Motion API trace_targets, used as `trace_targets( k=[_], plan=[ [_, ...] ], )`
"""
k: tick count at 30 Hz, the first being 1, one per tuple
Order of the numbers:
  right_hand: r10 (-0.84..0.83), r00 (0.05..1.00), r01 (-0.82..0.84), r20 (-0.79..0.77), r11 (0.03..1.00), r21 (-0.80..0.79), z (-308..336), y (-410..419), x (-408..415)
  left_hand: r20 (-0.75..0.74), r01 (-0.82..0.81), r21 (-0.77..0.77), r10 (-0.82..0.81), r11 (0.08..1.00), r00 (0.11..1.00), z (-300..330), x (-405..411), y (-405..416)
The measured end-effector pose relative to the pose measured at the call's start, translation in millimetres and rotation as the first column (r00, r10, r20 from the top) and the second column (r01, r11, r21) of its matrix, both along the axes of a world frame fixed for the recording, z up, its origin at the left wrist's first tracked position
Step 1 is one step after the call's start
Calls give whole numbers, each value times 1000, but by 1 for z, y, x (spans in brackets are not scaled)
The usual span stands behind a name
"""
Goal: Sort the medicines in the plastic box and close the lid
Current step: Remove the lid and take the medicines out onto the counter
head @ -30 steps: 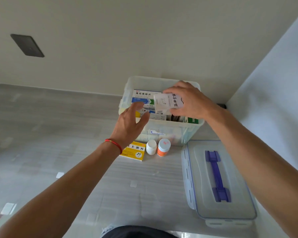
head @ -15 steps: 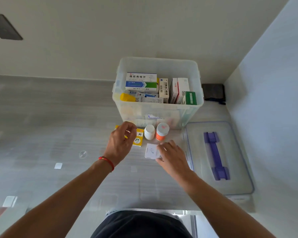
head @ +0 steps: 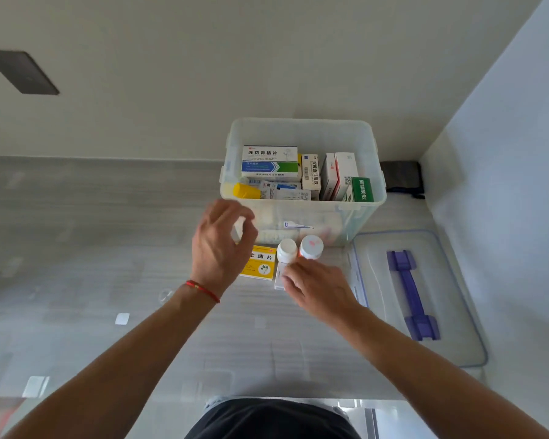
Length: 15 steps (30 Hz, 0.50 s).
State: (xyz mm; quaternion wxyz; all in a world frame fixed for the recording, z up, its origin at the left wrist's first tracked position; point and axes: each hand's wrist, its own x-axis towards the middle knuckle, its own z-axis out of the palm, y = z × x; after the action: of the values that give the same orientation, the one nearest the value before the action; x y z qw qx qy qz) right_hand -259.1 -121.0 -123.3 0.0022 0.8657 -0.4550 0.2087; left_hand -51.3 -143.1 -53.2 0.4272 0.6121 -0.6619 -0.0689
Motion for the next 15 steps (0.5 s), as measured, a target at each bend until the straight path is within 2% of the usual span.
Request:
trace_targets(
  k=[2,4,5,7,9,11,13,15],
  plan=[
    [23,971,-13,238,999,-42,43,-24,15,16,-87,-46,88,995,996,15,5,-27],
    [-35,927,25,373,999,32,81,-63,31,-30,-198,72,201,978,979,21,9,-54],
    [-89,919,54,385,993,101,94,-85,40,-68,-224,163,238,961,969,20,8,-65],
    [-169,938,84,303,958,275,106,-126,54,-121,-206,320,256,925,959,12,1,-78],
    [-153,974,64,169,895,441,104,-155,70,-174,-159,426,253,891,952,2,-7,-80],
    [-98,994,49,57,828,558,93,-175,85,-191,-157,461,270,874,944,-5,-7,-81],
    [-81,997,64,-7,740,669,81,-186,99,-138,-170,484,267,858,954,-9,-3,-82],
    [-63,996,87,-60,725,683,69,-192,107,-83,-170,516,246,840,966,-10,2,-85]
  ],
)
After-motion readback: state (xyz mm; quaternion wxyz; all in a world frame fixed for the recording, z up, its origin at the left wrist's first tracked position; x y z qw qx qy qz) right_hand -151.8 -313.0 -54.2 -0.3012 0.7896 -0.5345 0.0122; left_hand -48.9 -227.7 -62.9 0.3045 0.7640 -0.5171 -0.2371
